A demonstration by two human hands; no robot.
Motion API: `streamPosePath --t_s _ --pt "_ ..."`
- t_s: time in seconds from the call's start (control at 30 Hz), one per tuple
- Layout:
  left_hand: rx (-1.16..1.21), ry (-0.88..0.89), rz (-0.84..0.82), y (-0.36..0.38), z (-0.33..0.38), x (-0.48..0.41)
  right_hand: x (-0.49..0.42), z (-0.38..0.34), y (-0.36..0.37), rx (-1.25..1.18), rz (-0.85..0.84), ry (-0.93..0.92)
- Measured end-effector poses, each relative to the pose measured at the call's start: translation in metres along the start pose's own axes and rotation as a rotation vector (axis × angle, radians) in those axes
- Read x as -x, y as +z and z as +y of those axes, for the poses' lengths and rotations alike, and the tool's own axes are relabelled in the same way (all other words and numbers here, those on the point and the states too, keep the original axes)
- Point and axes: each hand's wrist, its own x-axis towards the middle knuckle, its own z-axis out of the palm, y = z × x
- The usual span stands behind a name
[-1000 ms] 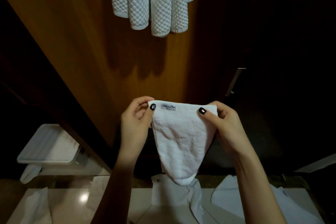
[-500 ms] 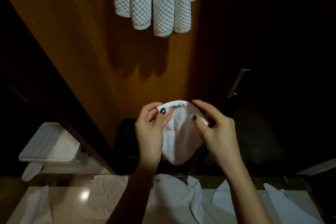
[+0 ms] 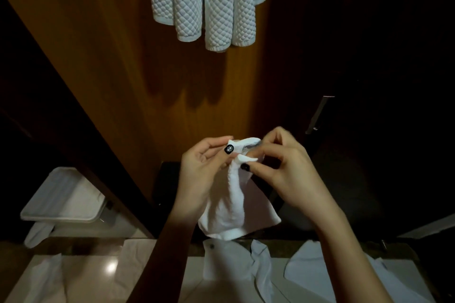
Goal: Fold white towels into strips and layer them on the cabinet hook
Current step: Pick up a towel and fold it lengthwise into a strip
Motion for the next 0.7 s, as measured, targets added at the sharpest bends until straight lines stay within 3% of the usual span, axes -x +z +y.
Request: streamPosePath --t_s 0.3,0.43,0.6,0.7 --pt "0.165 -0.035 -0.013 0.004 0.008 0.003 -0.016 -0.012 -0.003 -0.001 -0.112 0.05" --pt "0.076 0.031 -0.053 0.0 0.012 0.004 -0.022 -0.013 -0.004 0.015 -0.093 0.092" --pt "-0.216 0.195 -0.028 -0.004 0.011 -0.003 -0.026 -0.013 0.003 -0.065 -0.026 0.064" --pt "-0.145 0.187 0.046 -0.001 0.007 -0.004 -0.023 -0.01 0.011 -0.182 0.07 0.042"
